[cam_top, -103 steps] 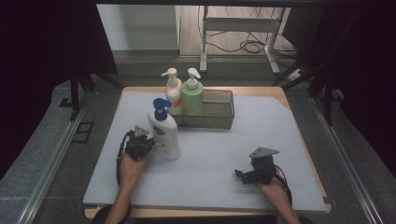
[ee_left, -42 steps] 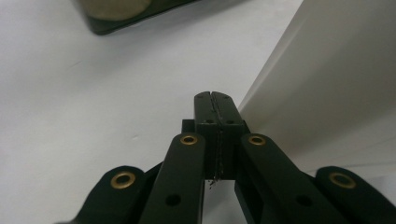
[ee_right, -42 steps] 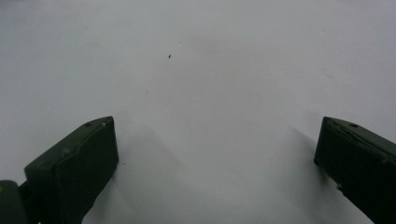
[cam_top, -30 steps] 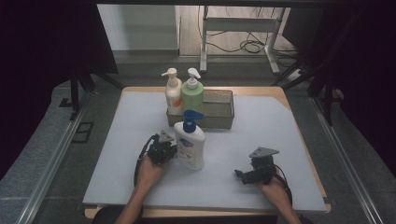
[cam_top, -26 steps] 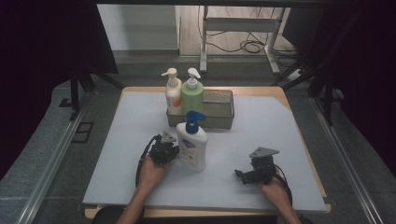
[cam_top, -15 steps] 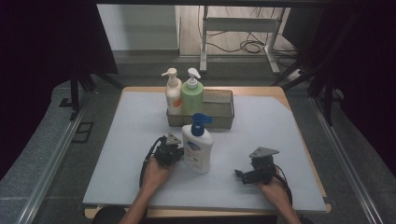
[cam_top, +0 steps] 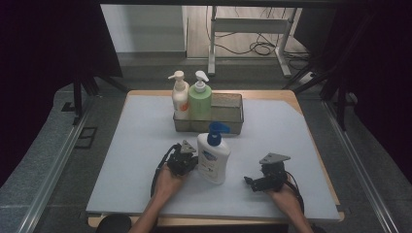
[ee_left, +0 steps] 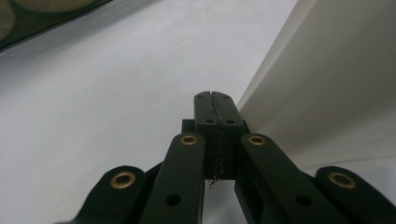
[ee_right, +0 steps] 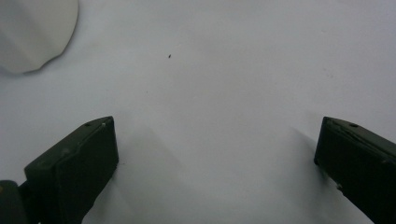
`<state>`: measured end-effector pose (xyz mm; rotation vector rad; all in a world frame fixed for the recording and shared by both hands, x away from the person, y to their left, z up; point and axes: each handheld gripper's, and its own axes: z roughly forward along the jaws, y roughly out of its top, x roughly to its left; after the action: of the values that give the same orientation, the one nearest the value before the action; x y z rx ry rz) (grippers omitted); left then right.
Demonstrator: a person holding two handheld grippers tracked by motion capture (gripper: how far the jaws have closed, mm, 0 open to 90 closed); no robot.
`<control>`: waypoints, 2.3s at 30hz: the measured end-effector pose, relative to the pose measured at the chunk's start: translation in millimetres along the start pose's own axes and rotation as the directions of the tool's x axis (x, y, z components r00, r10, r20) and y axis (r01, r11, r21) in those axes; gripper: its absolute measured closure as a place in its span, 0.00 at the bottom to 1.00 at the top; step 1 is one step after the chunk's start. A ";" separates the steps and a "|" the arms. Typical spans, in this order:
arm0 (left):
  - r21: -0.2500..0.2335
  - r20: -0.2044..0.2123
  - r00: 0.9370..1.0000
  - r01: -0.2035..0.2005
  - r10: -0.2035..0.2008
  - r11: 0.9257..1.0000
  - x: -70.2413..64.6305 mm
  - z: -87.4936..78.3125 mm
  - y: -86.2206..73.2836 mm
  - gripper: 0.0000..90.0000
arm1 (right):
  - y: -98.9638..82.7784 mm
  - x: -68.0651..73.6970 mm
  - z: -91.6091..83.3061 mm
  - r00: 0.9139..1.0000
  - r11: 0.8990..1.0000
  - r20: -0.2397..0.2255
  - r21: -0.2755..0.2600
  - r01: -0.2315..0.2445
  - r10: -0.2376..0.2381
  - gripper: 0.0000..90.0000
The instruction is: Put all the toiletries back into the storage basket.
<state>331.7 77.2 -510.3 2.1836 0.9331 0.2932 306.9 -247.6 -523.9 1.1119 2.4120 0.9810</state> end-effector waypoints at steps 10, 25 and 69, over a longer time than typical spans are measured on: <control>0.004 0.024 0.999 -0.027 0.027 1.000 -14.5 5.0 3.7 0.99 | 0.0 -0.1 -0.2 1.000 1.000 -0.001 0.001 0.001 -0.001 0.00; -0.008 0.023 0.999 -0.028 0.028 1.000 -12.0 3.4 1.5 0.99 | 0.4 -0.2 -0.2 1.000 1.000 0.000 0.004 0.000 0.000 0.00; -0.006 -0.116 0.992 0.052 -0.052 0.999 -3.6 -45.6 -47.2 0.21 | 13.6 19.2 -22.1 0.994 0.994 -0.062 -0.069 0.089 -0.093 0.03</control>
<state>283.0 121.4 -511.1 2.1549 1.0515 0.3996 290.2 -236.7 -498.5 0.9528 2.4388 1.0744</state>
